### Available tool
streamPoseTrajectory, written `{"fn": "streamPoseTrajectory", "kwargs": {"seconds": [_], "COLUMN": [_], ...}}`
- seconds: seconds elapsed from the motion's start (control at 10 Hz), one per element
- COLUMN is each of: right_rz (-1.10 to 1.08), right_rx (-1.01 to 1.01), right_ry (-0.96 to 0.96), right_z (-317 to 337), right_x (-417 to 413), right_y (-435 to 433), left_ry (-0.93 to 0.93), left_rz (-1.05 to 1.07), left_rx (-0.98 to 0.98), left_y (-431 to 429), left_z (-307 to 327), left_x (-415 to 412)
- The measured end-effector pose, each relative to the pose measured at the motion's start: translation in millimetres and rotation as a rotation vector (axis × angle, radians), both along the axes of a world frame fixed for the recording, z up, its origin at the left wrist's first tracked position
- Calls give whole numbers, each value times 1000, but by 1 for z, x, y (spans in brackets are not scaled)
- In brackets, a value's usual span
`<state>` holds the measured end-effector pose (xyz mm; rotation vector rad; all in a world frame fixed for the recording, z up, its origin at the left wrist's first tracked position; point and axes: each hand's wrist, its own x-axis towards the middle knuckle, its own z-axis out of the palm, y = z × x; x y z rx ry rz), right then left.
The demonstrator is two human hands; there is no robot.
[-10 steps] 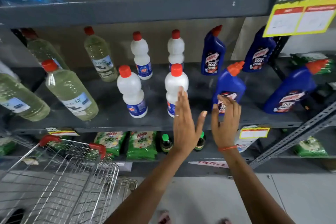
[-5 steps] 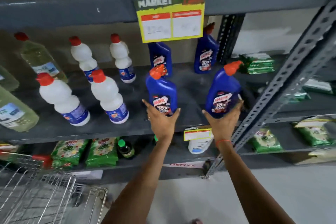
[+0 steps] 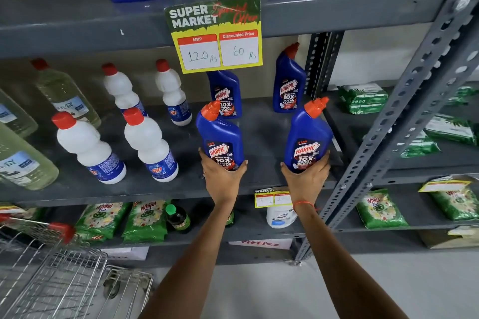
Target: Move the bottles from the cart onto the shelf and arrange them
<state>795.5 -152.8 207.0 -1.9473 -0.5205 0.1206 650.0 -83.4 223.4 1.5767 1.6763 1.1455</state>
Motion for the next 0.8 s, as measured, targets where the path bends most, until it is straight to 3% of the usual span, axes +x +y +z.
{"fn": "streamPoseTrajectory", "kwargs": {"seconds": [0.6, 0.7, 0.8], "right_rz": [20, -38, -59], "right_rx": [-32, 14, 152], "right_ry": [90, 97, -27], "right_z": [5, 12, 19], "right_x": [-2, -22, -54], "right_y": [-1, -5, -2], "left_ry": [29, 4, 10], "left_rz": [-91, -122, -154], "left_rx": [-81, -110, 10], "left_y": [-5, -14, -26], "left_z": [2, 13, 14], "left_x": [-5, -14, -24]}}
